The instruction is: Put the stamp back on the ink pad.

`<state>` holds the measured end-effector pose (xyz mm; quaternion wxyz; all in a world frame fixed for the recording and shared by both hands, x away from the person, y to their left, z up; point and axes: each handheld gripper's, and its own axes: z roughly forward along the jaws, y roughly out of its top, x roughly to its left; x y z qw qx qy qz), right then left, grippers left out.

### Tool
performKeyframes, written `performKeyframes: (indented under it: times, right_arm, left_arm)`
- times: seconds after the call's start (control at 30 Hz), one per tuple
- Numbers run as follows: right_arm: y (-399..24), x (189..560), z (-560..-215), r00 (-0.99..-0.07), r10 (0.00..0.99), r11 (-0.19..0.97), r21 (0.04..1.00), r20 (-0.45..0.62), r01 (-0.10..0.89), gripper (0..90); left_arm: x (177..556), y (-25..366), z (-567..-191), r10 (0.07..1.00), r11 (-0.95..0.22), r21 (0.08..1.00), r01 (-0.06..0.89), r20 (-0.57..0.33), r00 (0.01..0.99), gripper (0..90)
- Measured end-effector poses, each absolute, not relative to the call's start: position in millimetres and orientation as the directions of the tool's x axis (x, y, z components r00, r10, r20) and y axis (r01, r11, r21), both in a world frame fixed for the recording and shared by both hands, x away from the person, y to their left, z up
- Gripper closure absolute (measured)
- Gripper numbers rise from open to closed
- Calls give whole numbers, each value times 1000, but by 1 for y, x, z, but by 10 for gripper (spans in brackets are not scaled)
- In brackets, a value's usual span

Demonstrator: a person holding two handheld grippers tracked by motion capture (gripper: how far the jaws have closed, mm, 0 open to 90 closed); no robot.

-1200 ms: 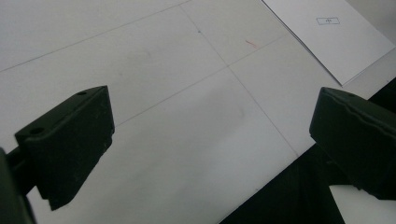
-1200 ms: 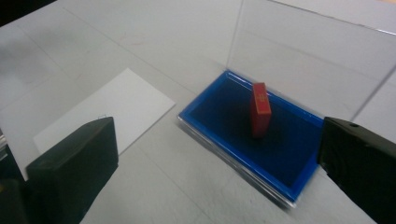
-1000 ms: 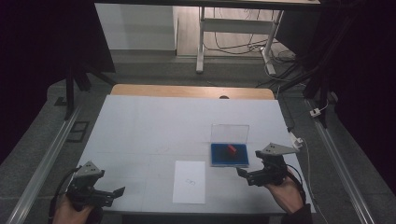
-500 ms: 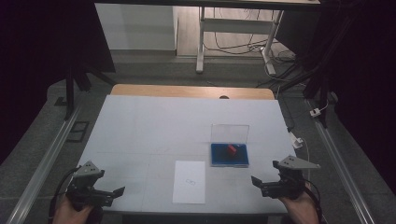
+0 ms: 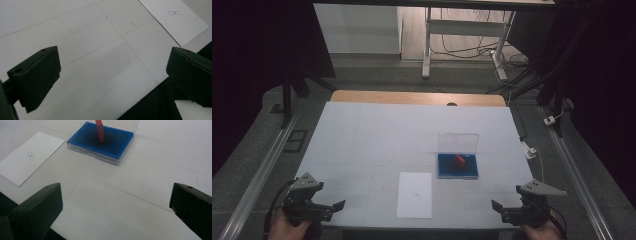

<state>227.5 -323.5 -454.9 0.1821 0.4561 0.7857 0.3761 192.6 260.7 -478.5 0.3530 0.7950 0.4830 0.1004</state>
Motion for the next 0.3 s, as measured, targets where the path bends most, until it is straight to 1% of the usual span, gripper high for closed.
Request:
performKeyframes:
  times: [0.17,0.3]
  right_arm:
    - [-325,227,-455,-509,858,290,751,71,593,0]
    - [-323,227,-456,-515,855,311,739,57,598,0]
  left_arm:
    - [193,260,-479,840,-287,654,700,-179,512,3]
    - [194,260,-479,840,-285,655,699,-181,512,3]
